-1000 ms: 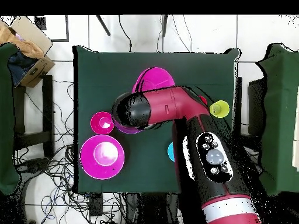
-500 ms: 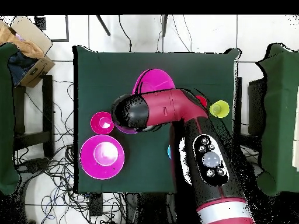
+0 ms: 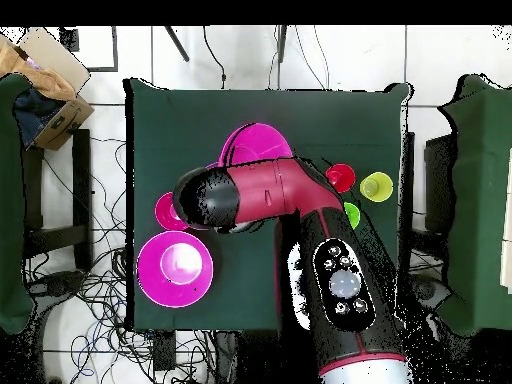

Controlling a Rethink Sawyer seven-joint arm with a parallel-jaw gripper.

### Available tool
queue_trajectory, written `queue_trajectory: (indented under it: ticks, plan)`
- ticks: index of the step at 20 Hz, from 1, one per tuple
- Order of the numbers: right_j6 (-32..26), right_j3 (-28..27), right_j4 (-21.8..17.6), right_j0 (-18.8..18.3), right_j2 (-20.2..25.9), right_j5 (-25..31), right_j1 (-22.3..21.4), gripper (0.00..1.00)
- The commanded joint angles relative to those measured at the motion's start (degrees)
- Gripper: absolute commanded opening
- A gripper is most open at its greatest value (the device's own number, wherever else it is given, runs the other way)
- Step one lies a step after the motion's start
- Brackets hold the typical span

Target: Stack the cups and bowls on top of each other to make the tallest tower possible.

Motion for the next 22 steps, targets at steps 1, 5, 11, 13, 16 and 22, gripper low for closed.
queue_trajectory:
  ticks: [1, 5, 11, 13, 16, 22]
  plan:
    - [9.74, 2.53, 0.55, 1.46, -1.88, -1.97, 0.47, 0.0]
    - [8.21, 4.46, 0.71, -0.14, -0.65, -4.48, 0.02, 0.0]
    - [7.92, 4.93, 1.67, -0.56, -0.07, -4.69, -0.53, 0.0]
    - [8.48, 4.51, 1.78, 0.02, -0.15, -4.79, -0.24, 0.0]
    - [9.72, 5.36, 1.81, 0.99, -0.54, -6.07, -0.39, 0.0]
    - [10.69, 5.35, 2.32, 2.21, -0.97, -6.27, -0.64, 0.0]
